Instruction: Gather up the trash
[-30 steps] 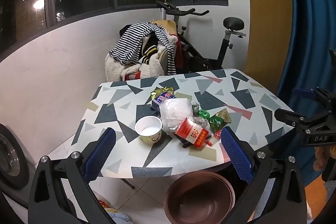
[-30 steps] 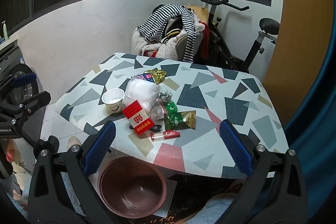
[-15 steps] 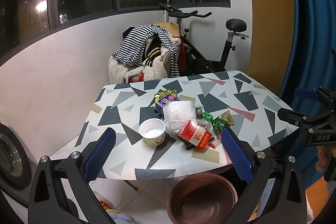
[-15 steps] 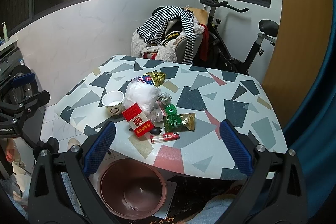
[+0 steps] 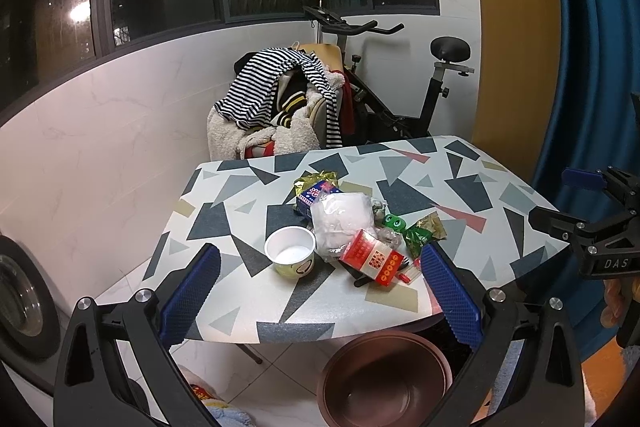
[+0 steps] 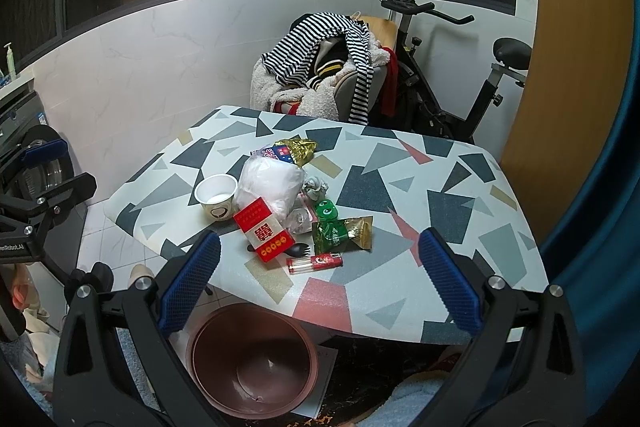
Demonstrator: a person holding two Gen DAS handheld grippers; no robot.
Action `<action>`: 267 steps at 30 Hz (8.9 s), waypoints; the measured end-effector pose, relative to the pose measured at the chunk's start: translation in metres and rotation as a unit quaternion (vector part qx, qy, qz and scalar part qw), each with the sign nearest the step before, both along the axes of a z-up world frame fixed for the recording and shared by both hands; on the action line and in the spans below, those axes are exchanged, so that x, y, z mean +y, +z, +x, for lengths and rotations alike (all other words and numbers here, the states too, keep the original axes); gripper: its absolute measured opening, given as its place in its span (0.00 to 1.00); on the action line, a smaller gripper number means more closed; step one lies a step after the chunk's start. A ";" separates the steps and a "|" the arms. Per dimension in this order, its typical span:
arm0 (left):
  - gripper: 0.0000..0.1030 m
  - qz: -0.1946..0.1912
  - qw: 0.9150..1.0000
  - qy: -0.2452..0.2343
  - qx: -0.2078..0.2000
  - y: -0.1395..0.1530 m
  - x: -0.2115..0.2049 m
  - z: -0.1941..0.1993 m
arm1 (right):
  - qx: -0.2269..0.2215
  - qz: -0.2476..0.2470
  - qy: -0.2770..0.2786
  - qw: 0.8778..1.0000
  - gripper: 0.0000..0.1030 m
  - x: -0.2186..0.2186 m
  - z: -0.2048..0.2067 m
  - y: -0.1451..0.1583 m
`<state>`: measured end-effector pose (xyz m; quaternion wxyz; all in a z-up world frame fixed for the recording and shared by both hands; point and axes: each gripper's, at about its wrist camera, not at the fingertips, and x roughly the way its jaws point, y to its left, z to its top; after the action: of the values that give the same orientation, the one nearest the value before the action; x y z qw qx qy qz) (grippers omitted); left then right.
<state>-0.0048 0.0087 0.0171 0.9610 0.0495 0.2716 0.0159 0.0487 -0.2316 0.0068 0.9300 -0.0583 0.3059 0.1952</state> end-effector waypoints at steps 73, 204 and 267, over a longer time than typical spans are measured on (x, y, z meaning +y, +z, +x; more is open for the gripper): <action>0.95 -0.063 0.990 0.081 0.093 -0.147 0.093 0.073 | 0.096 -0.021 0.097 0.990 0.94 0.105 0.102 -0.166; 0.87 -0.090 0.994 -0.019 0.064 -0.212 0.031 0.006 | 0.200 0.016 0.110 0.974 0.63 0.062 0.003 -0.272; 0.92 -0.086 0.983 0.005 0.159 -0.212 0.084 0.201 | 0.085 0.053 -0.062 0.993 0.95 -0.025 0.069 -0.169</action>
<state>0.1963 0.0931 -0.1950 0.9061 -0.0329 0.4217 -0.0109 0.1177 -0.2561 -0.1626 0.9126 0.0267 0.3764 0.1573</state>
